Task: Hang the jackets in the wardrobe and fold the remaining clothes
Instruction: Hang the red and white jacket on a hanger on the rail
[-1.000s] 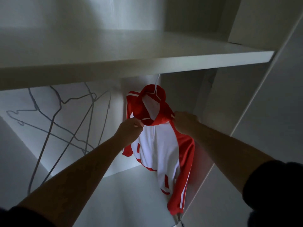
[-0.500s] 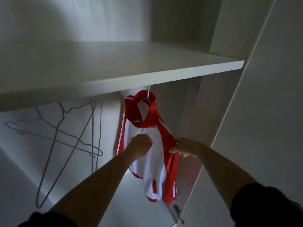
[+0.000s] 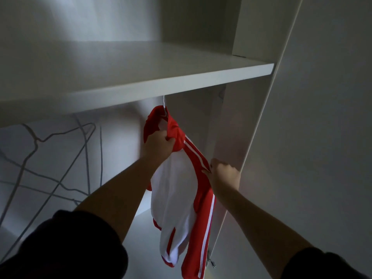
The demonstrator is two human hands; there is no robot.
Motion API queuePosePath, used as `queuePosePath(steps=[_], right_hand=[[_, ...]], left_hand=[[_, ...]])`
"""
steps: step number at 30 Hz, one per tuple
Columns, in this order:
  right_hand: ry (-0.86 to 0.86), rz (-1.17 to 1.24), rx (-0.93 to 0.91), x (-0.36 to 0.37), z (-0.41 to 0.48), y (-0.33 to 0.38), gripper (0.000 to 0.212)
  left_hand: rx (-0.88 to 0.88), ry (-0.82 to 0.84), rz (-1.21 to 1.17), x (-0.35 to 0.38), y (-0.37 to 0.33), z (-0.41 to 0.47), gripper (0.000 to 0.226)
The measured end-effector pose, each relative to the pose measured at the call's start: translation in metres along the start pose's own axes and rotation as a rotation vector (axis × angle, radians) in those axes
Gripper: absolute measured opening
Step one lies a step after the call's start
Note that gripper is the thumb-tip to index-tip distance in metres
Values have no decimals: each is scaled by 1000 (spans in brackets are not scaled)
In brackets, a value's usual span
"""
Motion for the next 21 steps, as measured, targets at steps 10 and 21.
queuePosePath(steps=[10,21], right_hand=[[27,108,-13,-6,-6,2,23],[81,36,133,-30,-21,6,30]], left_hand=[[-31,72,56,3,1,1,23],[31,362,-33,-4,-17,-38,14]])
Point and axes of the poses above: each hand's wrist, its own z-axis towards the middle knuckle, its own x-axis out of the palm, y = z × x, the point moved 10 cm from there along z, towards the middle knuckle, and after that the axes turned 12 degrees about z, right-handed, at the moved point
